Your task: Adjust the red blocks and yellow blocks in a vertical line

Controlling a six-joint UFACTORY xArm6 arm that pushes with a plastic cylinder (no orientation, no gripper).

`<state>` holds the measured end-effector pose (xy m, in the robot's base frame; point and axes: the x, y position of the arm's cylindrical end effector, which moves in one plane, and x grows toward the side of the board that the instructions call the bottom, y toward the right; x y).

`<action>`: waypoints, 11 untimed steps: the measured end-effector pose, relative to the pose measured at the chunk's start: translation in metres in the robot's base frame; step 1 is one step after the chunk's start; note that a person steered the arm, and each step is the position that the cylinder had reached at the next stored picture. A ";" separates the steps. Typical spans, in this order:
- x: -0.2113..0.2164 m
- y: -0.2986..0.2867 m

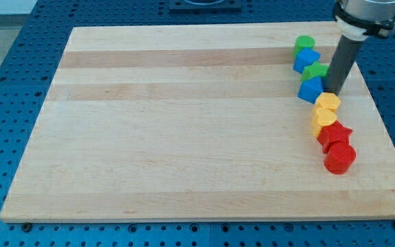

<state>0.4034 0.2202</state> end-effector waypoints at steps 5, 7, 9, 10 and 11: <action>0.034 0.022; 0.034 -0.001; 0.034 0.018; 0.051 0.030; 0.076 0.030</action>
<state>0.4790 0.2501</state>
